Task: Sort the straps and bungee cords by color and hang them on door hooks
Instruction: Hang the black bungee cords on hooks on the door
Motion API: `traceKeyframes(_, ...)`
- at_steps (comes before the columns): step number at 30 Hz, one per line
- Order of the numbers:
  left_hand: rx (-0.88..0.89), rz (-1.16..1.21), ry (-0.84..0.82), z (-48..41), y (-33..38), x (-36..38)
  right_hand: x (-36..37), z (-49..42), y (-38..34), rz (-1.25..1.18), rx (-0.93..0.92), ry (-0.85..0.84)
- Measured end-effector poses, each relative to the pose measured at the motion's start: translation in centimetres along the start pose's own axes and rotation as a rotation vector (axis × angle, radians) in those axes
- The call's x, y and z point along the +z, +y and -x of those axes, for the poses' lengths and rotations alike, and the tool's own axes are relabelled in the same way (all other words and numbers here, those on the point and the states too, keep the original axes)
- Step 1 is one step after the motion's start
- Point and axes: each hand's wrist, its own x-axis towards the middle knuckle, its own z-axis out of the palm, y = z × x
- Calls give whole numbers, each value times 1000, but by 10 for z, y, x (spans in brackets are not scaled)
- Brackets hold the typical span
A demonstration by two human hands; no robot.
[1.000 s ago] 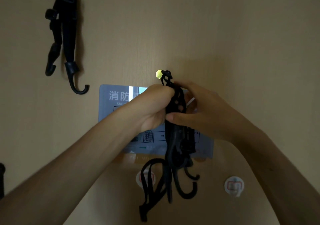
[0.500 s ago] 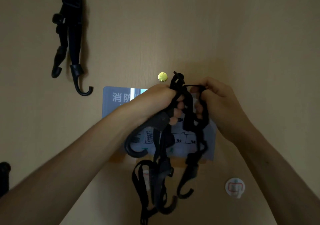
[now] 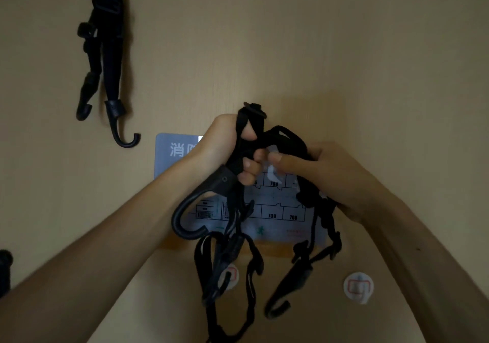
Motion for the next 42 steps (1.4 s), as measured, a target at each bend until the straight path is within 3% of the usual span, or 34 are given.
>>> traceKeyframes(3,75,34,136,-5,0,2,15,-1,4,-59,33,-191)
traceKeyframes(7,96,38,177,-9,-2,10,33,-6,8,-187,58,-237)
traceKeyframes(13,196,98,362,-17,-2,1,35,-10,11,-281,126,-111)
traceKeyframes(15,143,230,347,-17,-2,7,34,-10,13,-272,173,-86)
traceKeyframes(18,88,228,240,-12,-8,11,33,-11,15,-342,206,-11)
traceKeyframes(23,173,-12,99,-11,-12,3,17,-12,18,-390,129,131)
traceKeyframes(28,240,-314,156,-8,-14,8,9,-18,26,-270,62,245)
traceKeyframes(32,328,-702,158,-8,-17,16,14,-18,35,-229,89,247)
traceKeyframes(37,257,-660,131,-6,-14,13,10,-12,33,-232,88,156)
traceKeyframes(42,324,-565,200,-3,-10,8,2,-7,28,-381,70,12)
